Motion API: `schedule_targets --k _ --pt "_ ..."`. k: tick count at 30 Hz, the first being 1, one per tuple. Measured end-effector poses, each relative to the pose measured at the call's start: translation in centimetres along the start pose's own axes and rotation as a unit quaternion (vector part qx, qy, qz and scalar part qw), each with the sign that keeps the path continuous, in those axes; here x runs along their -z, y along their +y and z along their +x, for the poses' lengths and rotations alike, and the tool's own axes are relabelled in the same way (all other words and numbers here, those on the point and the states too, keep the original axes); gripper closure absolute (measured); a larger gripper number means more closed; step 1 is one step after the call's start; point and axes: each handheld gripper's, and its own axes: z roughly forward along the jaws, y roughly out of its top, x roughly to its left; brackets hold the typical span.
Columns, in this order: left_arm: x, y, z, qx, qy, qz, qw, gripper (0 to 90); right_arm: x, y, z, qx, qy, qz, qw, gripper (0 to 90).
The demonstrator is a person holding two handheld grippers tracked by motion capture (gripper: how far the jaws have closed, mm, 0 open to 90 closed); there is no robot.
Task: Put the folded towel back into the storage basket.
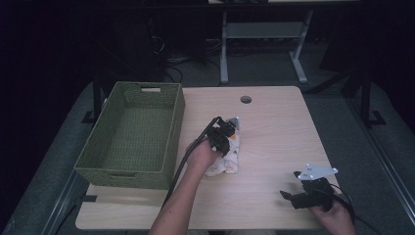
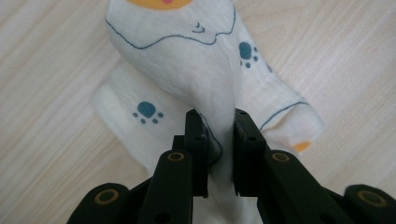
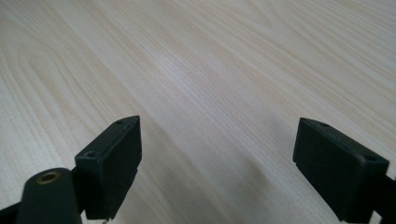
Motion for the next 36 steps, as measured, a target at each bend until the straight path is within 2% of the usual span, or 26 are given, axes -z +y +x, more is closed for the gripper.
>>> schedule_targets --k 9,11,14,15,16,20,24,28,30,33,35,36 --pt "2.5 -0.3 0.3 -0.001 0.002 -0.004 1.0000 79.3 0.1 0.0 -0.1 -0.004 -0.002 -0.001 1.0000 15.2" --pt "3.4 -0.4 0.3 -0.007 0.010 -0.001 0.9999 79.2 0.1 0.0 -0.1 -0.004 -0.003 -0.001 1.0000 15.2" --pt "4.2 -0.5 0.4 -0.011 0.008 0.001 0.9999 79.2 0.1 -0.1 -0.1 -0.004 -0.004 0.001 1.0000 15.2" --pt "4.9 -0.6 0.4 -0.012 0.015 -0.004 0.9998 79.1 0.1 0.0 -0.1 -0.009 -0.002 -0.001 1.0000 15.2" --pt "4.9 -0.6 0.4 -0.012 0.015 -0.004 0.9998 79.0 0.1 0.0 -0.1 -0.008 -0.002 0.000 1.0000 15.2" --pt "6.7 -0.9 0.7 -0.006 0.007 -0.014 0.9999 78.7 0.1 0.0 -0.1 -0.007 -0.002 -0.001 1.0000 15.2" --pt "7.6 -1.1 1.0 -0.011 0.006 -0.013 0.9998 78.7 0.0 0.0 -0.2 -0.003 -0.004 0.000 1.0000 15.1" --pt "8.6 -1.3 1.4 -0.005 -0.003 -0.016 0.9998 78.7 0.0 0.0 -0.2 -0.004 -0.004 -0.001 1.0000 15.2" --pt "9.1 -1.5 1.8 0.001 0.006 -0.015 0.9999 78.7 0.0 0.0 -0.1 -0.005 -0.004 0.001 1.0000 15.1" --pt "9.7 -1.7 2.0 0.004 0.006 -0.017 0.9998 78.7 0.0 0.0 -0.2 -0.005 -0.004 0.003 1.0000 15.1" --pt "10.0 -1.7 2.2 -0.002 0.010 -0.015 0.9998 78.7 -0.1 0.0 -0.2 -0.006 -0.004 0.003 1.0000 15.1" --pt "10.4 -1.8 2.3 0.002 0.006 -0.016 0.9998 78.7 -0.1 0.0 -0.2 -0.006 -0.004 0.001 1.0000 15.1"
